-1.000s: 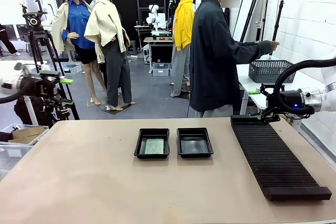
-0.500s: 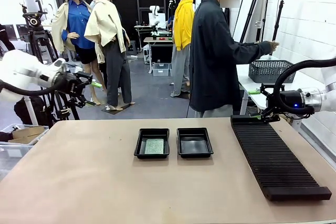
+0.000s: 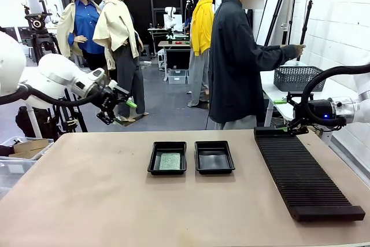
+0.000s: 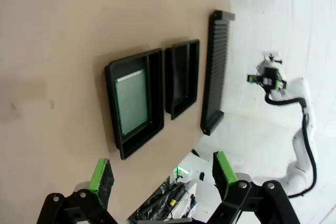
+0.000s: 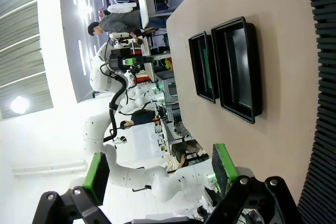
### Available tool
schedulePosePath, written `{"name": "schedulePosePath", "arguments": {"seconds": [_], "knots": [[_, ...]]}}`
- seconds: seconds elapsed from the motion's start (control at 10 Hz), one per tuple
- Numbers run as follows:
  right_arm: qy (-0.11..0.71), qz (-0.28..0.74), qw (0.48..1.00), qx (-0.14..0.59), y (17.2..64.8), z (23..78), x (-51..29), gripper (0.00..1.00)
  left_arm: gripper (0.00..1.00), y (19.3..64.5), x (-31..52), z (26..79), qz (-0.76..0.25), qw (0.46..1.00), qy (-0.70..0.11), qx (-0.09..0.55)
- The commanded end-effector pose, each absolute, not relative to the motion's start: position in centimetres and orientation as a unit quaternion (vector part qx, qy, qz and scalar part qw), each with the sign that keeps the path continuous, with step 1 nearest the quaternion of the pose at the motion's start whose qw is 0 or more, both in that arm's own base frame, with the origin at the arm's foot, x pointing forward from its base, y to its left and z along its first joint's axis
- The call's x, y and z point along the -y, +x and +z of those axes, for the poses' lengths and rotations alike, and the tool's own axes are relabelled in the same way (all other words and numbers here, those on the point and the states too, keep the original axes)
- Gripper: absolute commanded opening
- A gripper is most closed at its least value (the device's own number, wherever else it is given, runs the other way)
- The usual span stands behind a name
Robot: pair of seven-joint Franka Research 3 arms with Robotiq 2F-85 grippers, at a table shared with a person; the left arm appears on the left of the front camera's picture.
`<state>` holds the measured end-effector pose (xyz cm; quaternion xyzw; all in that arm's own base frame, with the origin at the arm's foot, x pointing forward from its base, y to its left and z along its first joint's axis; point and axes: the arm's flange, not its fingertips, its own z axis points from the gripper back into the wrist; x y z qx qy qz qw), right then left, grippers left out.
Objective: Inspect and transfer BCBs to ESD trays.
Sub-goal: Pick up the ESD tray and place it on the left side of the table.
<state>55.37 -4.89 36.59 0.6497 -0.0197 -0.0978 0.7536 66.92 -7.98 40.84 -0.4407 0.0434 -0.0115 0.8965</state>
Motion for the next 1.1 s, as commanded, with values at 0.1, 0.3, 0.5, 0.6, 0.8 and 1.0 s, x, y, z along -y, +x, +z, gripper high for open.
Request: {"name": "schedulePosePath", "arguments": {"seconds": [0.1, 0.3, 0.5, 0.6, 0.8, 1.0], "knots": [[0.647, -0.1, 0.756, 0.022, 55.3, 36.7, 4.8, 1.0, 1.0, 66.2, 11.5, 38.6, 0.017, 0.92, -0.389, -0.034], [0.647, -0.1, 0.756, 0.022, 55.3, 36.7, 4.8, 1.0, 1.0, 66.0, 14.0, 37.2, 0.022, 0.934, -0.355, -0.031], [0.647, -0.1, 0.756, 0.022, 55.3, 36.7, 4.8, 1.0, 1.0, 65.8, 15.3, 36.5, 0.032, 0.943, -0.329, -0.036], [0.647, -0.1, 0.756, 0.022, 55.3, 36.7, 4.8, 1.0, 1.0, 65.5, 16.1, 36.5, 0.028, 0.948, -0.314, -0.033], [0.647, -0.1, 0.756, 0.022, 55.3, 36.7, 4.8, 1.0, 1.0, 64.6, 17.7, 36.2, 0.028, 0.961, -0.274, -0.029], [0.647, -0.1, 0.756, 0.022, 55.3, 36.7, 4.8, 1.0, 1.0, 64.0, 19.2, 35.2, 0.028, 0.97, -0.239, -0.04]]}}
